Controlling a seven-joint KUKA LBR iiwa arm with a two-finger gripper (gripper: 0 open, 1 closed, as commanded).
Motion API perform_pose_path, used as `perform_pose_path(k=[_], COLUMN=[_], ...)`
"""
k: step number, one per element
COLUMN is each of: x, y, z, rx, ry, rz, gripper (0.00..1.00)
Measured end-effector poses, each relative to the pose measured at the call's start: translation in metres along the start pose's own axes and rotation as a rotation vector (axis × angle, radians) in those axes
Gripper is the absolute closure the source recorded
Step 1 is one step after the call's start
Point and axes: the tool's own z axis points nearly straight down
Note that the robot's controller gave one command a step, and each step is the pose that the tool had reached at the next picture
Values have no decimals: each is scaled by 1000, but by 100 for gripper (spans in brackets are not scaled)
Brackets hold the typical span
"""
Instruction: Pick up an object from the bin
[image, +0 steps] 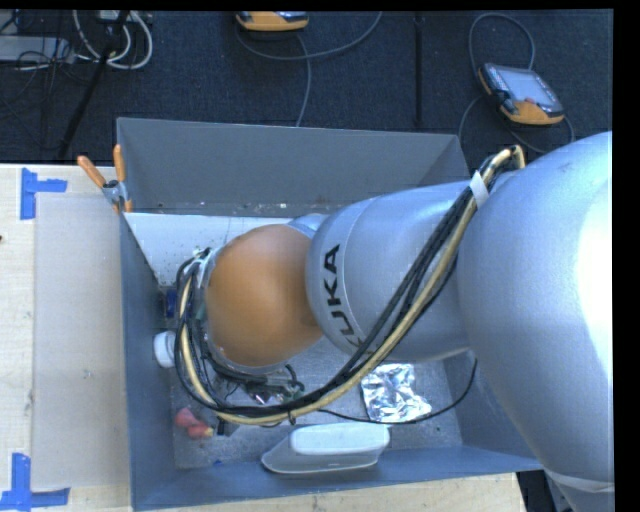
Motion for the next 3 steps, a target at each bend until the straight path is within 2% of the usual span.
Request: perform_pose_path(k=[1,2,3], x=[5,5,-12], y=[4,4,-11], z=[-23,-22,53], rx=[0,-1,0], ry=[0,2,9], rz=[-16,-15,-368], gripper=[100,0,0])
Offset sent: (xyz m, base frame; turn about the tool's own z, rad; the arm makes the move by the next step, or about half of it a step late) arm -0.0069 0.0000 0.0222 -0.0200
